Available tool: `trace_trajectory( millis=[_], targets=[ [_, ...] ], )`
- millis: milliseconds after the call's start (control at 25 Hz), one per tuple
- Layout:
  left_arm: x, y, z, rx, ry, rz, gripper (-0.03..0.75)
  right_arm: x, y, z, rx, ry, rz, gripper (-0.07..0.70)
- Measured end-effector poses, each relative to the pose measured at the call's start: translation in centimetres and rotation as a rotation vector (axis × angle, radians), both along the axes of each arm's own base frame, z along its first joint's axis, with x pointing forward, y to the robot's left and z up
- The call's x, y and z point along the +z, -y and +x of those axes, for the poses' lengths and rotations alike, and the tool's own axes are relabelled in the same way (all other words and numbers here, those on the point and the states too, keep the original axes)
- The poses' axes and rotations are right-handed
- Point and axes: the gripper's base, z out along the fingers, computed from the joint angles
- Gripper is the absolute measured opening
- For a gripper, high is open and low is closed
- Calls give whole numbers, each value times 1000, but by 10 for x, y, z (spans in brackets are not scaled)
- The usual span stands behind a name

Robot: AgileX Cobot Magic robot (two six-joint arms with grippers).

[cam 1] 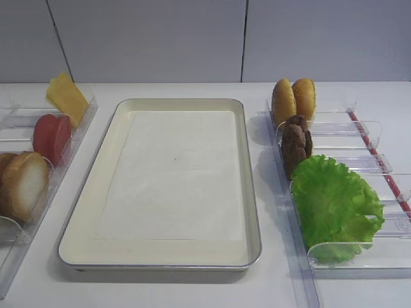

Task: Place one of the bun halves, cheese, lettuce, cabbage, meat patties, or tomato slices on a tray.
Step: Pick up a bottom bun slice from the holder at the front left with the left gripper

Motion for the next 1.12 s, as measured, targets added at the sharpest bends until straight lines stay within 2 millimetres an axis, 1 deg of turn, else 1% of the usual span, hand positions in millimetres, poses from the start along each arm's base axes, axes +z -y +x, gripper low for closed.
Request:
trace_trajectory(
  millis=[240, 360, 480, 600, 680, 880, 1120],
  targets=[
    [0, 0, 0, 0, 0, 3, 683, 0, 0, 0, -1, 0, 2, 430],
    [1, 0, 0, 0, 4, 0, 656, 0, 0, 0, -1, 0, 2, 430],
    [10, 0, -6, 0, 11, -1, 587, 0, 0, 0, -1, 0, 2, 428],
    [20, 0, -3, 0, -21, -3, 491, 0, 0, 0, -2, 0, 3, 423],
    [26, 1, 1, -1, -63, -12, 459, 0, 0, 0, -2, 0, 3, 421],
    [36, 7, 19, -25, -180, -71, 433, 0, 0, 0, -2, 0, 3, 420],
    [49, 9, 56, -27, -336, -82, 398, 0, 0, 0, -2, 0, 3, 419]
  ],
)
